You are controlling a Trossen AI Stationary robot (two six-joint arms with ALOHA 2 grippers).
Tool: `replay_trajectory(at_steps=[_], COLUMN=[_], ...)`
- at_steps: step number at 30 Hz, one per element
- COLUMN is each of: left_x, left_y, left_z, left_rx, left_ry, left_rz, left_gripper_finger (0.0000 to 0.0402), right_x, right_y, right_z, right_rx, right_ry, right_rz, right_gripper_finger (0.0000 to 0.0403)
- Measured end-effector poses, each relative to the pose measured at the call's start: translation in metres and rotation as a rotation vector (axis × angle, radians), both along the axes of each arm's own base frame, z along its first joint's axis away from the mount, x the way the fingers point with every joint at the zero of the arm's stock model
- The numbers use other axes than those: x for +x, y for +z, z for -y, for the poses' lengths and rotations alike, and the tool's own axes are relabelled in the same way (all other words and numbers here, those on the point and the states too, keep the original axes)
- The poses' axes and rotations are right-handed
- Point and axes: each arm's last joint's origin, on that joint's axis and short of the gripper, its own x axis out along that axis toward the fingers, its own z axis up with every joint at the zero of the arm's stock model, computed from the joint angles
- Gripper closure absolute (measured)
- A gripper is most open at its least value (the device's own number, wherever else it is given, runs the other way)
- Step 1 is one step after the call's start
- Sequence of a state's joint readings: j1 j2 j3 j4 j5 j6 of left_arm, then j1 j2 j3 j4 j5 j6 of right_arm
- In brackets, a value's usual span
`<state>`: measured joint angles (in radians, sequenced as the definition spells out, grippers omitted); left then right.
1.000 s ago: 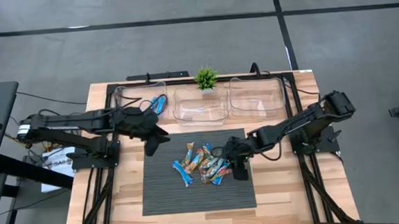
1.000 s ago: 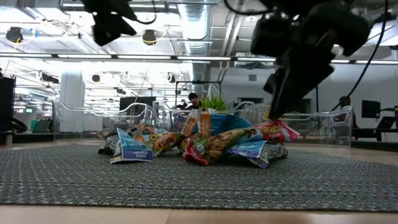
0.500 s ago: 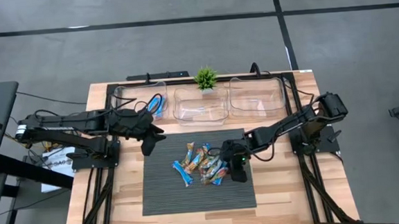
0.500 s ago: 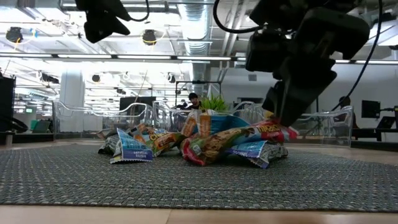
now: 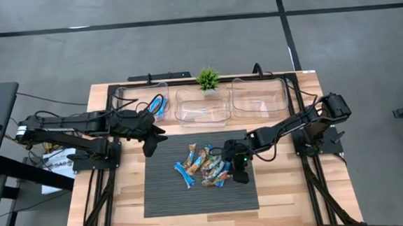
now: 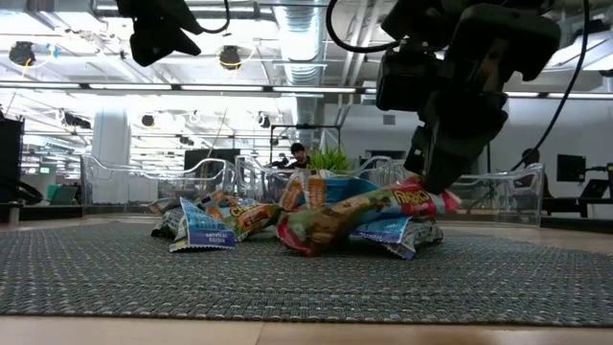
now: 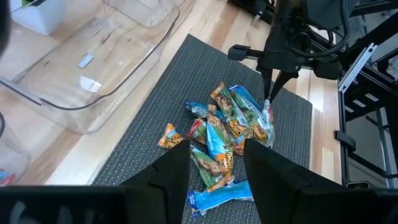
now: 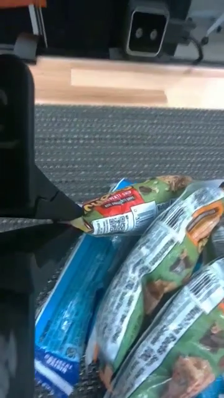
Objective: Pick and place Granola Bars by type
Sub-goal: Put the red granola bar into the top left transparent bin
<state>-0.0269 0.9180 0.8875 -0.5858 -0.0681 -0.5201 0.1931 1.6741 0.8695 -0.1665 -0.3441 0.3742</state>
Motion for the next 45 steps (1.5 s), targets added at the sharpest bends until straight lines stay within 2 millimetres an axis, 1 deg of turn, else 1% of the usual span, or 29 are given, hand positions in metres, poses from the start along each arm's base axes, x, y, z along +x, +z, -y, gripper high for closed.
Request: replay_trajectory(at_steps=[3, 7, 10, 14, 22, 26, 30, 33, 36, 41, 45], left_x=[0.0, 0.0, 0.0, 0.001, 0.002, 0.002, 0.001, 0.001, 0.003, 0.002, 0.002], left_y=[0.0, 0.0, 0.0, 0.001, 0.003, 0.003, 0.005, 0.006, 0.005, 0.005, 0.005], left_z=[0.0, 0.0, 0.0, 0.0, -0.001, -0.002, -0.003, -0.004, -0.005, -0.008, -0.007], left_rx=[0.0, 0.0, 0.0, 0.002, 0.013, 0.034, 0.069, 0.1, 0.152, 0.255, 0.305], left_ry=[0.0, 0.0, 0.0, 0.002, 0.02, 0.046, 0.099, 0.109, 0.115, 0.161, 0.108], left_rz=[0.001, 0.001, 0.001, 0.011, 0.032, 0.036, 0.058, 0.059, 0.047, 0.032, 0.018], left_gripper_finger=[0.026, 0.026, 0.026, 0.026, 0.026, 0.026, 0.026, 0.026, 0.026, 0.026, 0.026], right_x=[0.004, 0.014, 0.02, 0.034, 0.061, 0.069, 0.07, 0.068, 0.065, 0.062, 0.062], right_y=[0.006, 0.02, 0.03, 0.051, 0.106, 0.133, 0.152, 0.16, 0.166, 0.169, 0.168], right_z=[0.0, 0.001, 0.007, 0.021, 0.059, 0.088, 0.118, 0.135, 0.142, 0.143, 0.142], right_rx=[0.015, 0.028, 0.016, 0.008, -0.015, -0.07, -0.147, -0.185, -0.202, -0.209, -0.188], right_ry=[0.006, 0.039, 0.06, 0.063, 0.007, -0.096, -0.217, -0.242, -0.223, -0.2, -0.179], right_rz=[0.017, 0.061, 0.079, 0.153, 0.356, 0.441, 0.483, 0.478, 0.466, 0.43, 0.429], right_gripper_finger=[0.0402, 0.0402, 0.0403, 0.0403, 0.0403, 0.0403, 0.0403, 0.0403, 0.0403, 0.0403, 0.0403])
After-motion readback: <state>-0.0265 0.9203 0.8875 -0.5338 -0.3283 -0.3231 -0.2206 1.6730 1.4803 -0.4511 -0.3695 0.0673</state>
